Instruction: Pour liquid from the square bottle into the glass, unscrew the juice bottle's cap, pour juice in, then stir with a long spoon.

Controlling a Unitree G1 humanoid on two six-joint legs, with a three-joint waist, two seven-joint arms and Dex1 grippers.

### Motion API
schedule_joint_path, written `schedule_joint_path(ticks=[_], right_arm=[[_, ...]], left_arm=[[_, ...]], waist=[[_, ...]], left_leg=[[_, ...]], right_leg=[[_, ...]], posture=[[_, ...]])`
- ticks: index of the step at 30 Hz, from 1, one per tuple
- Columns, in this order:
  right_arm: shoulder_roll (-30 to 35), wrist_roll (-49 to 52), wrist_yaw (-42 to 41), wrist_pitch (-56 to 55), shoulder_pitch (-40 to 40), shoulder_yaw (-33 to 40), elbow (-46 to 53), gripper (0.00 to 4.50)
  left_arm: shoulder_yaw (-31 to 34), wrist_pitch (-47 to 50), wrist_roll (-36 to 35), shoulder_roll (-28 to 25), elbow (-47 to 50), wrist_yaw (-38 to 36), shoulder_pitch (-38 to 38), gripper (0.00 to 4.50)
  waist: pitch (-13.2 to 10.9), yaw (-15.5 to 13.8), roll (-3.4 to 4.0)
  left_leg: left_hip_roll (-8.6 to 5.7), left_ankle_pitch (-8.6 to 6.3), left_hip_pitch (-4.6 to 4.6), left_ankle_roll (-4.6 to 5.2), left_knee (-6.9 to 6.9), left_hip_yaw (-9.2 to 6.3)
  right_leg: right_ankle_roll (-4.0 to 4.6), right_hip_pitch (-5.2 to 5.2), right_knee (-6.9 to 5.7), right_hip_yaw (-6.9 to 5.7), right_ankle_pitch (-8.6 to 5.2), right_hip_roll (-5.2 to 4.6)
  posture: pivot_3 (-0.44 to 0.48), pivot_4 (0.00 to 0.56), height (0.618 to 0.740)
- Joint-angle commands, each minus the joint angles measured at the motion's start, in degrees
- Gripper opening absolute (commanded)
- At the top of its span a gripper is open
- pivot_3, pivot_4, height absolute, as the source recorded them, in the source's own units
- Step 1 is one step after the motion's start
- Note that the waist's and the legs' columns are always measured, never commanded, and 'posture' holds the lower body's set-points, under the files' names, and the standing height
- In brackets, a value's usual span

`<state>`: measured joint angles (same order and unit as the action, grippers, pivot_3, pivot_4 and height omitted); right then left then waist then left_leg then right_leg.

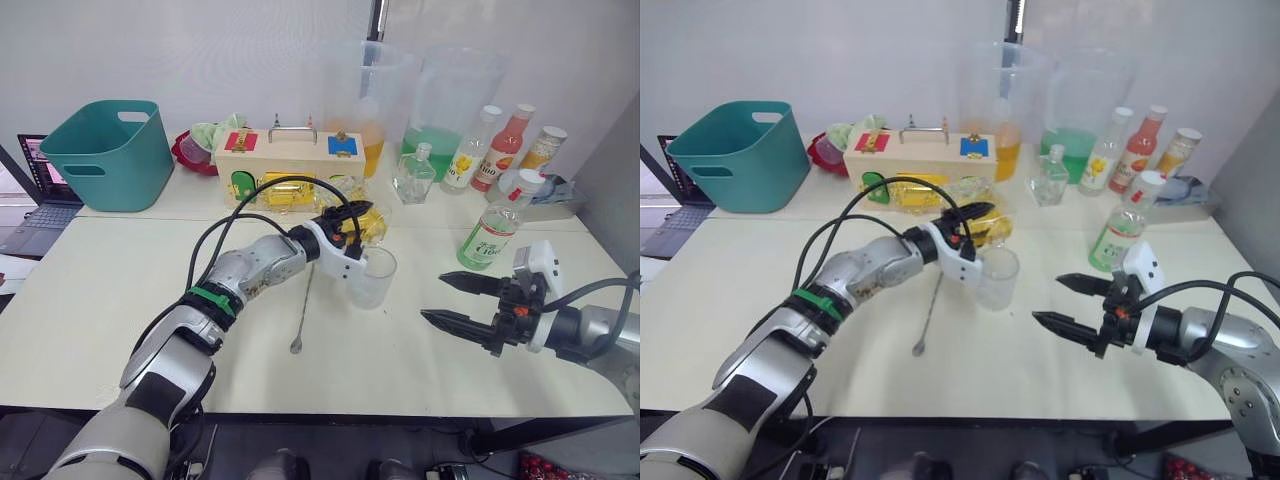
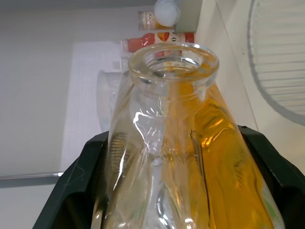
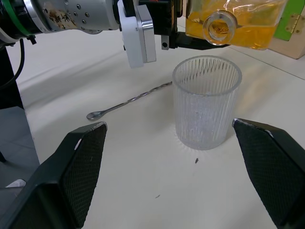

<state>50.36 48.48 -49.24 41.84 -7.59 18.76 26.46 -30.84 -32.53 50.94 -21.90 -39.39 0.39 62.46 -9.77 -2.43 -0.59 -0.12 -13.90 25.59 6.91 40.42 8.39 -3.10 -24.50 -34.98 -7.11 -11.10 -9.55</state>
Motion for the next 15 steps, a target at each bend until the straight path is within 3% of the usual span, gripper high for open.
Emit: schedule_joint_path(ticks=[1, 15], right_arm=[[-0.08, 0.48, 0.25, -0.28, -0.53, 0.91, 0.53, 4.47], [-0.01, 0.46, 0.30, -0.49, -0.63, 0.97, 0.36, 4.47]], left_arm=[[0.99, -0.60, 0.16, -0.05, 2.04, 3.55, 3.29, 2.80], [-0.11, 0.34, 2.45, -0.10, 2.06, 5.29, 3.43, 2.80]], waist=[[0.00, 0.01, 0.00], [0.00, 0.00, 0.00]], left_leg=[[0.00, 0.00, 0.00, 0.00, 0.00, 0.00], [0.00, 0.00, 0.01, 0.00, 0.01, 0.00]], right_leg=[[0.00, 0.00, 0.00, 0.00, 0.00, 0.00], [0.00, -0.01, -0.02, 0.00, 0.00, 0.00]], posture=[[0.000, 0.150, 0.740], [0.000, 0.150, 0.740]])
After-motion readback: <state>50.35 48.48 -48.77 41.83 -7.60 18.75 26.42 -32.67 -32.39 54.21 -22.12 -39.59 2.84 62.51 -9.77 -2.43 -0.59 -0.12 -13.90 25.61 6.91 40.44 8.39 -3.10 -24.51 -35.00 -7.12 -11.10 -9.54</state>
